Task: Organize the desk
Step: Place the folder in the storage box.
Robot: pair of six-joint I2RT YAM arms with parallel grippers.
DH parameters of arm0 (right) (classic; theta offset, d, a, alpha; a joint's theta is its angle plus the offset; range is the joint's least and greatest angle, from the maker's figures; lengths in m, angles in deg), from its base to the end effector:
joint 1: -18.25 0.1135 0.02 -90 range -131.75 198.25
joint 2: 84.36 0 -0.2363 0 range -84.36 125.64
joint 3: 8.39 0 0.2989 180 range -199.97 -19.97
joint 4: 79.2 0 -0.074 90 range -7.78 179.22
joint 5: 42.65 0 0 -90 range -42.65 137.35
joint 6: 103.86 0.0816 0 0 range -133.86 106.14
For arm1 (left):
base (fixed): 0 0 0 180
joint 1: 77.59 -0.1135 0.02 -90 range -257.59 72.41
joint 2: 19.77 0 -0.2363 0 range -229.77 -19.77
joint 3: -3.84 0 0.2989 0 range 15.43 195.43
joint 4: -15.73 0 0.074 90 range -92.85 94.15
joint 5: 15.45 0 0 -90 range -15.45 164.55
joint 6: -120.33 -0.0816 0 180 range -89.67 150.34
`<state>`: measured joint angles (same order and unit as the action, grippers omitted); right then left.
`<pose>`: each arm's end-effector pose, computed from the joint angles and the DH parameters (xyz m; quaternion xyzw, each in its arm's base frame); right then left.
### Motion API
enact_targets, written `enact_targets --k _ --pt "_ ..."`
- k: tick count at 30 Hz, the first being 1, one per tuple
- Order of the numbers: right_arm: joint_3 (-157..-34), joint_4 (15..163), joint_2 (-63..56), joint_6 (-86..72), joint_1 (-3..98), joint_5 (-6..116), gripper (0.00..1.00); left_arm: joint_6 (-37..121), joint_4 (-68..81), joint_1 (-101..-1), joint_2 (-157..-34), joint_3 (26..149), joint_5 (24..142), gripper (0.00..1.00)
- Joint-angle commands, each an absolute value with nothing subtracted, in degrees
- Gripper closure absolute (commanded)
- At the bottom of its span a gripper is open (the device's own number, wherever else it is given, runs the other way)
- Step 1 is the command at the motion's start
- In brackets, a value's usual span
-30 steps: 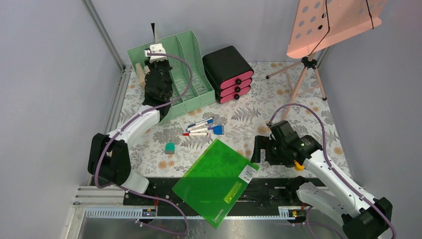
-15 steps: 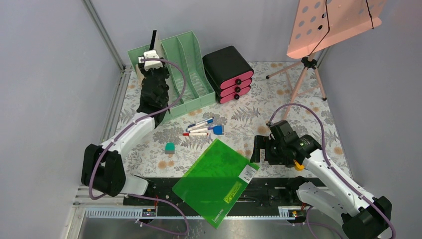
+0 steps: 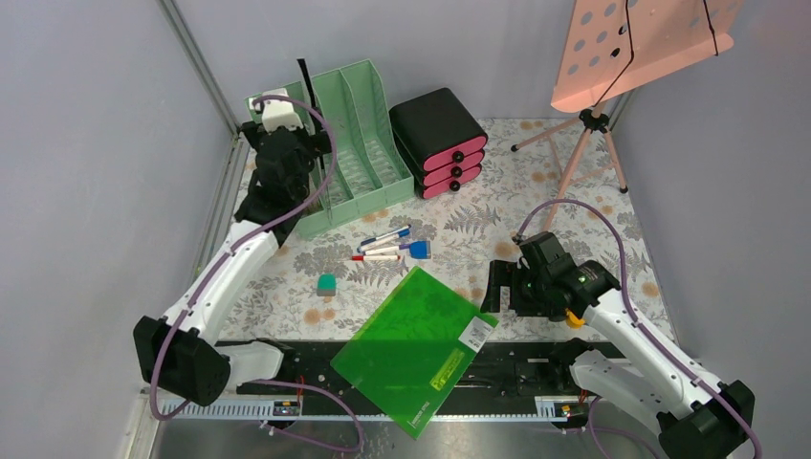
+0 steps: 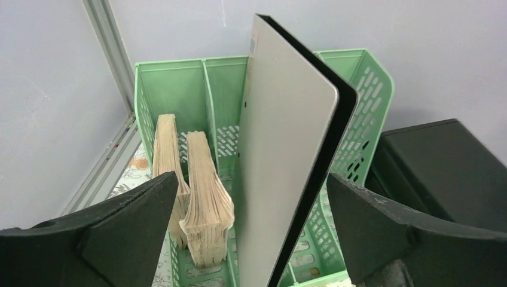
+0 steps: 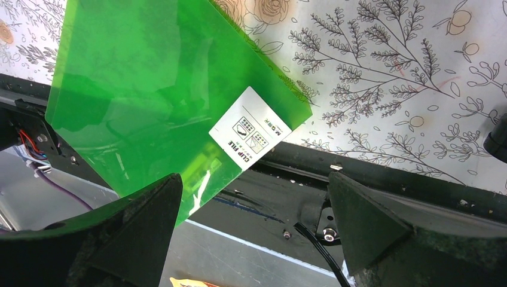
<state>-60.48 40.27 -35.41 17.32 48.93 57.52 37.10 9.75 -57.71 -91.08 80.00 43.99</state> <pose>0.2046 0.1381 0.1781 -0.0207 0.9561 0.2167 0.1962 0.3774 -0.0924 0.3598 -0.1047 0.7054 0.0275 0.7005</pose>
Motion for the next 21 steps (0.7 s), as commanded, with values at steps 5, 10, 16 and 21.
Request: enact_targets --k 5,10,16,21 --pt "-60.12 41.35 -36.06 17.43 48.7 58.47 0.01 40.94 -12.31 -57.97 -89.97 95.03 52.0 0.01" --pt "-60.21 42.05 -35.14 17.44 48.75 59.26 0.0 43.84 -20.04 -57.92 -91.5 101.3 53.53 0.01" --pt "-61.77 42.56 -33.78 17.24 48.71 59.96 0.01 46.4 -23.08 -57.91 -93.43 104.34 57.41 0.01" --pt "-64.35 42.08 -31.97 16.11 48.7 60.09 0.01 50.09 -24.83 -57.85 -96.01 107.49 60.29 0.01"
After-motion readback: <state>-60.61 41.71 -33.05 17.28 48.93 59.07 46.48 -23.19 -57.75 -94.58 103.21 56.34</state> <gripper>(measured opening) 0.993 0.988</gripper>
